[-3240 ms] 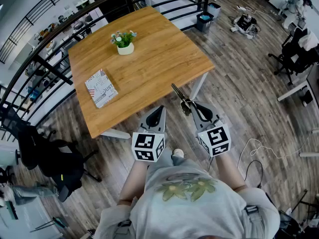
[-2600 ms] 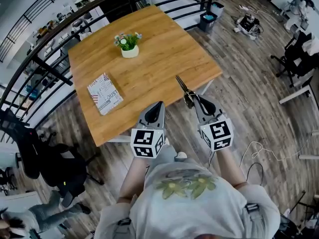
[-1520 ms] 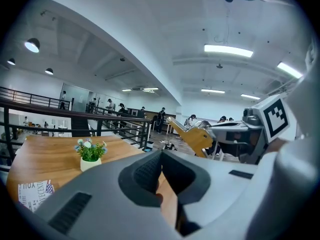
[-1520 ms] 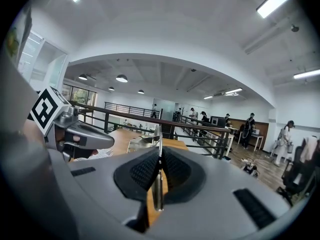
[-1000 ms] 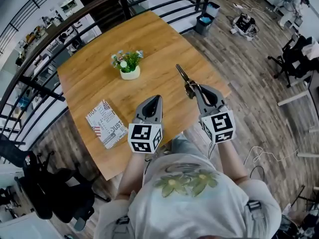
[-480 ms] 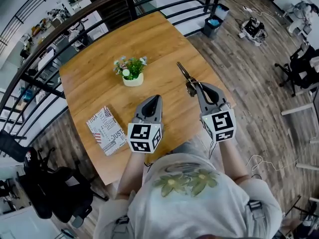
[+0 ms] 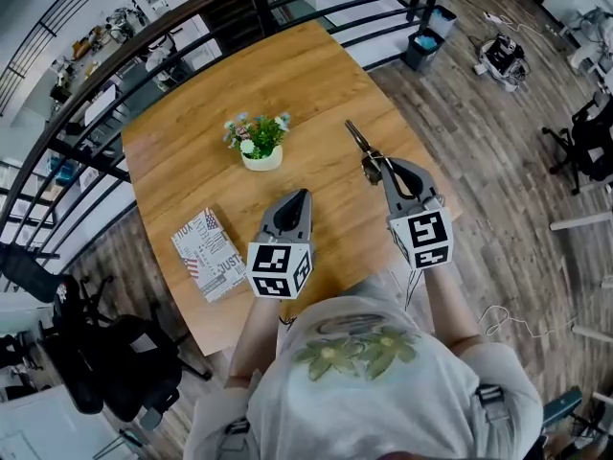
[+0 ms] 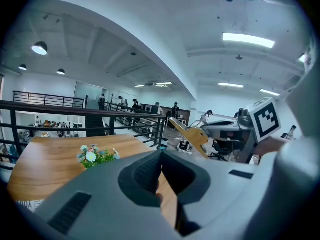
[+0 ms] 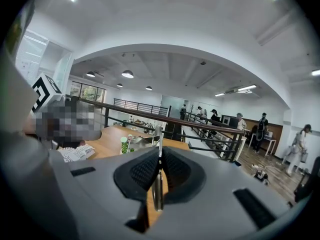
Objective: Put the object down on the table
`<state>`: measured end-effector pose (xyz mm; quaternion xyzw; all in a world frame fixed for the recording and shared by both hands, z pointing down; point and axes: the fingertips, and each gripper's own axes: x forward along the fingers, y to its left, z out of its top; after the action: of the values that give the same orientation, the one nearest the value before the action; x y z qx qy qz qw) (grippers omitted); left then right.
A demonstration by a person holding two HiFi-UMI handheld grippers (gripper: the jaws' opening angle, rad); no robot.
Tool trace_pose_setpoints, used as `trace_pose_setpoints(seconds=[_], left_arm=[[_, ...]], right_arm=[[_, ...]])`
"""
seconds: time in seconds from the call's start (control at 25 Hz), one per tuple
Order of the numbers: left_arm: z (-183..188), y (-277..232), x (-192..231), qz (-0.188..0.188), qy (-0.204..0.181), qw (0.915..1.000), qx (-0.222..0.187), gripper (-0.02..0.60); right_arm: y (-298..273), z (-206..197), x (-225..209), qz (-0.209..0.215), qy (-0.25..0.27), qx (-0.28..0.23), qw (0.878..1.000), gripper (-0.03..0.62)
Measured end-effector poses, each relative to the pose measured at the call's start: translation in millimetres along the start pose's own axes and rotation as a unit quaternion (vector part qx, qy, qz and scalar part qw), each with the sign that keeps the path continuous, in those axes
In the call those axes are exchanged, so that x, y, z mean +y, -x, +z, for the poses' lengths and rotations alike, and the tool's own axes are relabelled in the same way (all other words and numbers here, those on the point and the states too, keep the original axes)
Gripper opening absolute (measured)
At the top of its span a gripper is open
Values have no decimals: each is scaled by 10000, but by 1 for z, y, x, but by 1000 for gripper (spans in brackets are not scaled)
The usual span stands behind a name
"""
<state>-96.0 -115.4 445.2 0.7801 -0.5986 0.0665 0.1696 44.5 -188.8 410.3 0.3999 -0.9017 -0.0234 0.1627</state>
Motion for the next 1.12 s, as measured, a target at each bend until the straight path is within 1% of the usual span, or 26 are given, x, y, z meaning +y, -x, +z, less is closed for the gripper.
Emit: trace_pose_setpoints(seconds=[0.52,0.88,1.12], left_arm=[[-4,-11,14,309,65,9995,97,12],[-11,-13,31,597,215,9978,183,13],[-15,-18,38,668,323,9970,235,13]], right_arm=[[-33,-17,-3,301,279,196,9990,8],[-61,-30,6,610,400,363,9967,8],[-75,-40,9,764,469,473,9949,8]])
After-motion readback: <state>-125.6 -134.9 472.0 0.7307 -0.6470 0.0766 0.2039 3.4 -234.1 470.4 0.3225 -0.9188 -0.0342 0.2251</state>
